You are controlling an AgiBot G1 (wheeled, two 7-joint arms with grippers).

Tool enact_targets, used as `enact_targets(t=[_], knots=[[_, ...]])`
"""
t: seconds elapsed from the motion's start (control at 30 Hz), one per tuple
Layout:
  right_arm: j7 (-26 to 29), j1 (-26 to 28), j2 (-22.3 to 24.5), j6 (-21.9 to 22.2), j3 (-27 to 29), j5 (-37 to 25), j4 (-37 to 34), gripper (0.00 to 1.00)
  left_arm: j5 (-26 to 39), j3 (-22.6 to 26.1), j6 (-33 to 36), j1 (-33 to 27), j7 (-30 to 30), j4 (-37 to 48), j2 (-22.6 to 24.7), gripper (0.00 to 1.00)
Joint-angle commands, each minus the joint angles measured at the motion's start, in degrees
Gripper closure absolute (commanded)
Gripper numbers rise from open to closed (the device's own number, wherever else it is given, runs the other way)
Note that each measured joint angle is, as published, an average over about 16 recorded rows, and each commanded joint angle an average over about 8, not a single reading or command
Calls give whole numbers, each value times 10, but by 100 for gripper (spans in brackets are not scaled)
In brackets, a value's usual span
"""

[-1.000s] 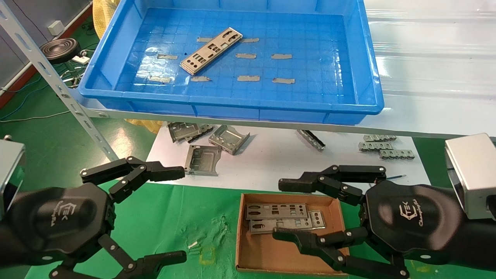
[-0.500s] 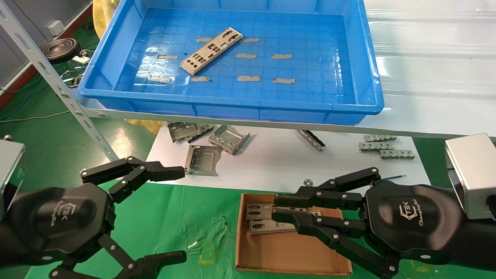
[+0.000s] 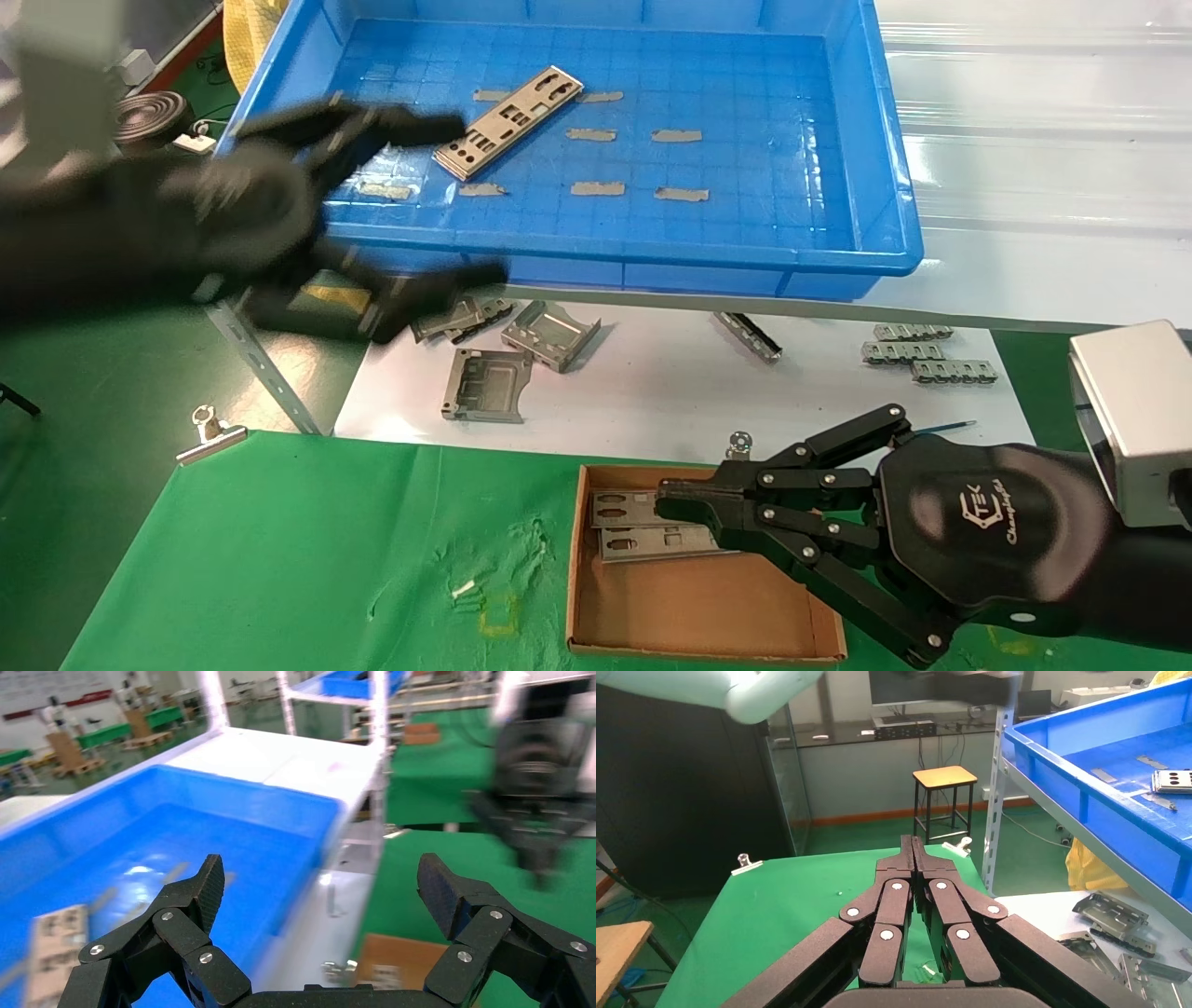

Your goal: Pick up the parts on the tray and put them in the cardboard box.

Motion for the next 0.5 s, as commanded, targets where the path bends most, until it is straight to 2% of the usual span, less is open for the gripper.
enact_targets(t=[0.03,0.23,0.5], knots=[[0,0,0,0,0,0,0,100,28,16,-4,-44,1,44,29,0],[0,0,0,0,0,0,0,100,96,56,-13,-139,30,193,107,0],[0,0,0,0,0,0,0,100,164,93,-60,-229,74,354,193,0]])
